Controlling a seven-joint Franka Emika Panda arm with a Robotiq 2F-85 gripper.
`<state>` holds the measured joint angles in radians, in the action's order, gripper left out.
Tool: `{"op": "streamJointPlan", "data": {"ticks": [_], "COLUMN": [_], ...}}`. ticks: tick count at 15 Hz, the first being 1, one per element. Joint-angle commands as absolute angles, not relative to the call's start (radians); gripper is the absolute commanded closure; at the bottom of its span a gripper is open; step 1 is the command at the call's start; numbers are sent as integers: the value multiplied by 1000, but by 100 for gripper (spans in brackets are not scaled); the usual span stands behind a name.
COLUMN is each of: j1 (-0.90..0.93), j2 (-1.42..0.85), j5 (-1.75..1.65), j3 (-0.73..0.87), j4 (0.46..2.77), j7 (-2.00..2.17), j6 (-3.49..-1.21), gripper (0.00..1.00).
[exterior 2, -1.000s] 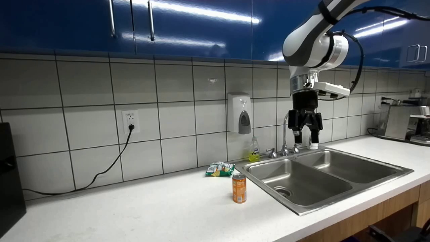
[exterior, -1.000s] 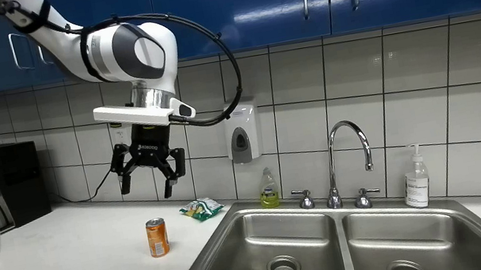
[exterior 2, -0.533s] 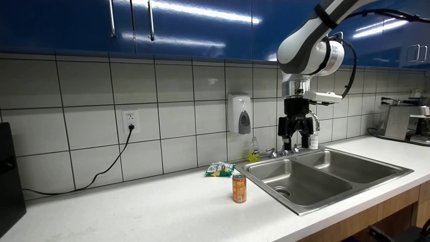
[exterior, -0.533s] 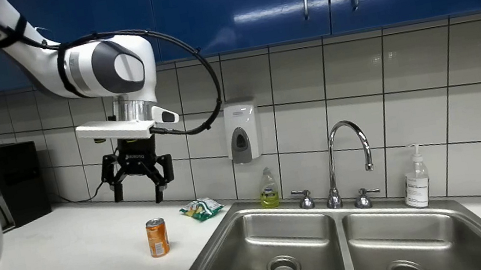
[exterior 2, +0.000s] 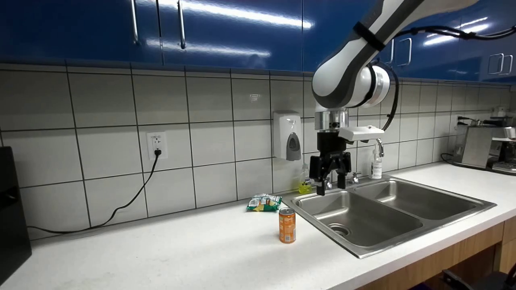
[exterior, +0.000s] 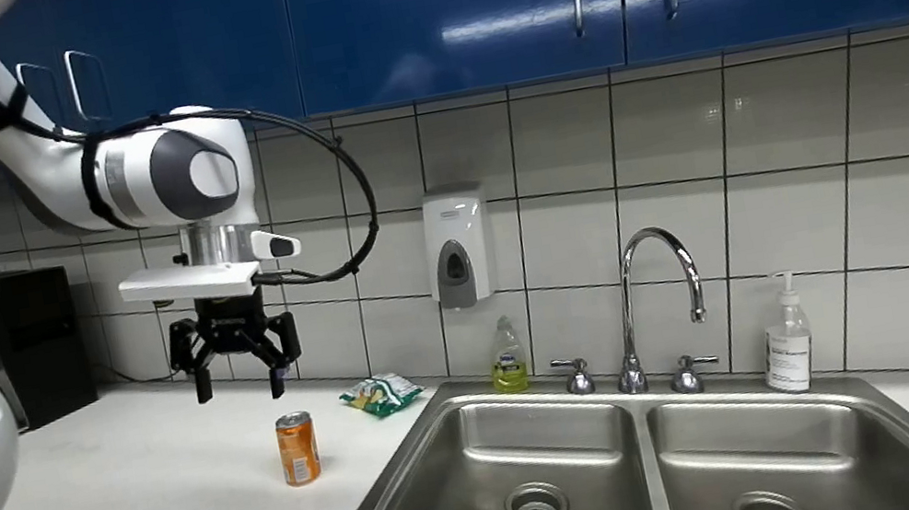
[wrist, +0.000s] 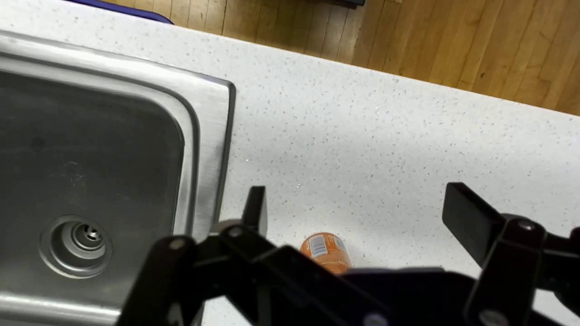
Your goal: Put the can in the sink
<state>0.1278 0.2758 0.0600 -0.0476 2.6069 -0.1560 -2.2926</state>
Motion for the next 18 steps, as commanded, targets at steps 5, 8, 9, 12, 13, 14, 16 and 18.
{"op": "streamJointPlan", "data": {"ticks": [5,8,9,12,13,14,16,18], "j1": [106,103,102,102,102,102,103,102], "j2": [-41,-145,-174,-246,-266,-283,-308,-331], "j5": [6,-5,-5,0,1,2,4,10], "j3": [-64,-63,-62,-65,-66,-67,-69,-74], "j4": [2451,2369,2345,2279,2262,2246,2222,2198], "j7": [-122,-126,-128,-134,-136,-138,-137,-143], "j6": [-2454,-2452,-2447,-2428,-2422,-2415,-2399,-2379], "gripper": [0,0,0,0,0,0,0,0]}}
